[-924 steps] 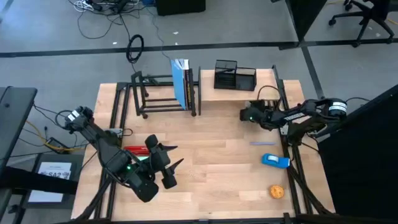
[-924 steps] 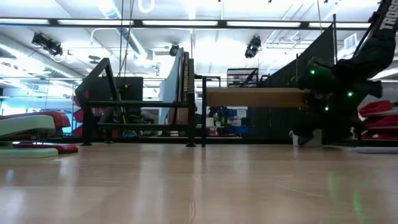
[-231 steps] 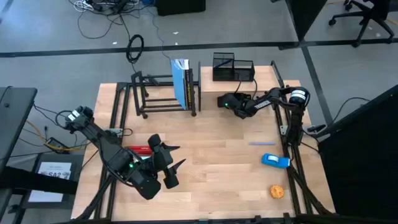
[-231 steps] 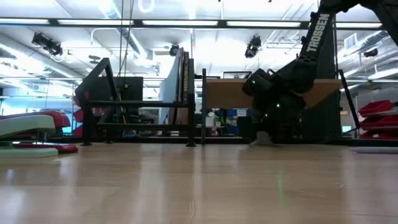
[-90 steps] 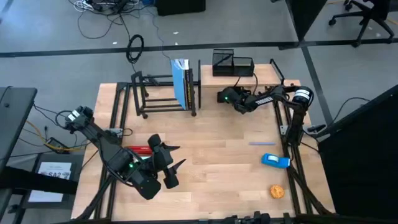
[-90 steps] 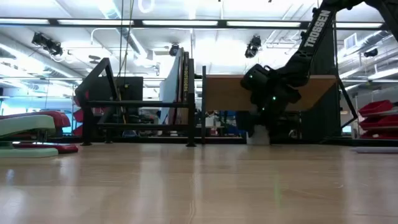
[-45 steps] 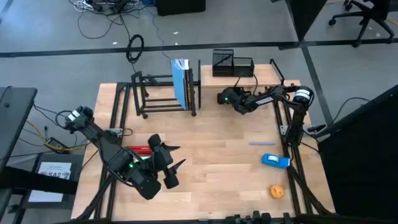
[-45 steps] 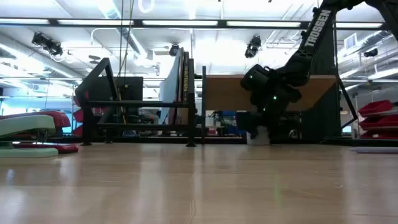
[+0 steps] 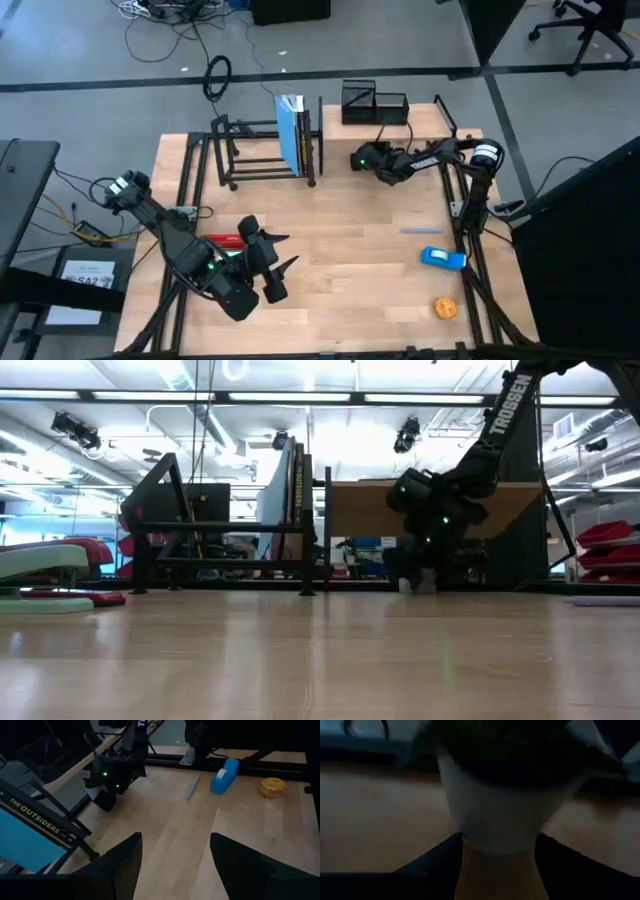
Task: Stock shelves
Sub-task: Remove the white vase plant from under the shelf
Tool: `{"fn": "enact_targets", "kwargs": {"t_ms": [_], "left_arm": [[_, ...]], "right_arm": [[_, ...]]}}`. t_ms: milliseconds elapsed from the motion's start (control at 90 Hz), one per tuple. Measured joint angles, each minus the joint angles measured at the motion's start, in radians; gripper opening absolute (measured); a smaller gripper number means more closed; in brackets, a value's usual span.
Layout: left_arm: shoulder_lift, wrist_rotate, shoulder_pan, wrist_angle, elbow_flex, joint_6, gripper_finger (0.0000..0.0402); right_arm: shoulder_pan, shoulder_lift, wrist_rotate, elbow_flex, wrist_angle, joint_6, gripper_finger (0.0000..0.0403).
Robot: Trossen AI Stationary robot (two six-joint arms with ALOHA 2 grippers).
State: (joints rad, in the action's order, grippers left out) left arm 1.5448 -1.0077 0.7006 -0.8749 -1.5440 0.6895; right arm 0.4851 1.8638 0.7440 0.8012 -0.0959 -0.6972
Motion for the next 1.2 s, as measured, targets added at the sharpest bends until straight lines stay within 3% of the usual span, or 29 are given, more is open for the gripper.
{"fn": "enact_targets", "kwargs": {"t_ms": [411,756,900,1022,1111,1200], "left_arm": [[0.000,0.000,0.000,0.000,0.000,0.000,0.0213],[0.000,0.000,0.001,-0.002,0.000,-0.001,0.0213],[0.000,-0.001,0.001,-0.005,0.000,-0.003,0.0213],[0.000,-0.008,0.002,-0.006,0.000,-0.005,0.0214],[0.000,-0.015,0.002,-0.005,0.000,-0.005,0.0214],[0.001,-0.023,0.002,-0.005,0.000,-0.005,0.0213]], "right_arm": [[-0.209,-0.004,0.043,0.003,0.158,-0.050,0.0208],[-0.541,-0.040,0.064,0.004,0.489,-0.231,0.0209],[-0.729,-0.183,-0.070,-0.006,0.724,-0.292,0.0209],[-0.848,-0.394,-0.214,-0.004,0.738,-0.156,0.0209],[-0.869,-0.551,-0.305,0.004,0.706,0.009,0.0209],[-0.798,-0.697,-0.296,0.053,0.695,0.152,0.0209]]}}
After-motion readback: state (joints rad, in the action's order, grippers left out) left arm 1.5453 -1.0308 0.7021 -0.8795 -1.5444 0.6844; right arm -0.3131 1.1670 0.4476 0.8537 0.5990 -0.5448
